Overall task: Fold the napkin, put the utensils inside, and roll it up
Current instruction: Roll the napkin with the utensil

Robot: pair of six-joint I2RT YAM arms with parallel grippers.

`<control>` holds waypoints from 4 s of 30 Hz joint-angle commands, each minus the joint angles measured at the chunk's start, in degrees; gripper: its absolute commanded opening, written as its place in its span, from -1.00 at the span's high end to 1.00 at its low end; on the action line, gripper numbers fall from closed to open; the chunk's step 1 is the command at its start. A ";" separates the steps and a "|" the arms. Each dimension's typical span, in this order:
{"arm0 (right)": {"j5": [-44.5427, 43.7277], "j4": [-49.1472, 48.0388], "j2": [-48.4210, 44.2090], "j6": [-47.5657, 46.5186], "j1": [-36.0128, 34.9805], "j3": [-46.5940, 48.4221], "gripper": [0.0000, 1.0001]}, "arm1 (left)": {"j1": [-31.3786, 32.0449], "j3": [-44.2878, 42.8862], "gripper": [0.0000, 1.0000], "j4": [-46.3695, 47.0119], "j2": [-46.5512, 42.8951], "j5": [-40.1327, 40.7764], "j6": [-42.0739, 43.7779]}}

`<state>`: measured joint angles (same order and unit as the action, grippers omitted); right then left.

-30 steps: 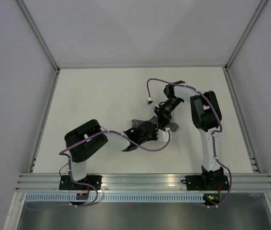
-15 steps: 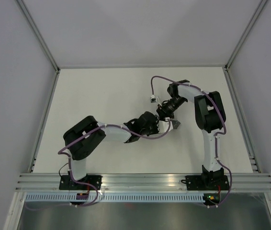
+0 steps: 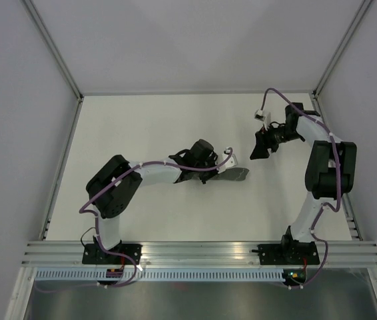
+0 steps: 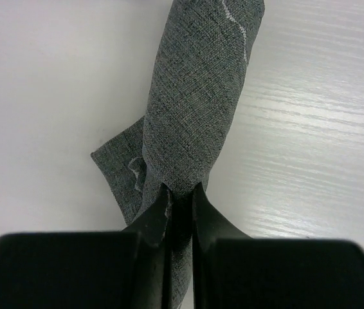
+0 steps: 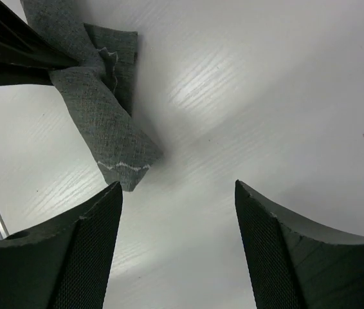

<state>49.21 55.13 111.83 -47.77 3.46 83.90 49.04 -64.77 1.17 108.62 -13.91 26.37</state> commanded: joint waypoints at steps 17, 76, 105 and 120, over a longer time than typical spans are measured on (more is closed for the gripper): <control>-13.86 -41.49 -45.91 -0.66 -16.45 -44.60 -0.64 | -6.06 -13.62 0.95 -27.17 13.36 -22.47 -7.74; -36.73 -31.94 -12.87 1.71 -39.42 -34.42 0.68 | -21.78 -18.64 0.00 -15.34 9.16 -34.88 -29.52; -28.82 -29.28 13.32 46.35 -25.96 -5.41 0.75 | -26.01 7.82 0.02 1.73 -14.31 -1.47 -59.06; -26.54 -38.35 18.95 68.68 -25.79 -0.93 0.72 | -18.36 -1.05 0.03 3.06 -2.80 6.61 -66.01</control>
<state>28.77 14.02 124.03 15.57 -22.26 84.73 30.37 -62.06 4.03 104.86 -10.79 -36.01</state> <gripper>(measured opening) 0.359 0.485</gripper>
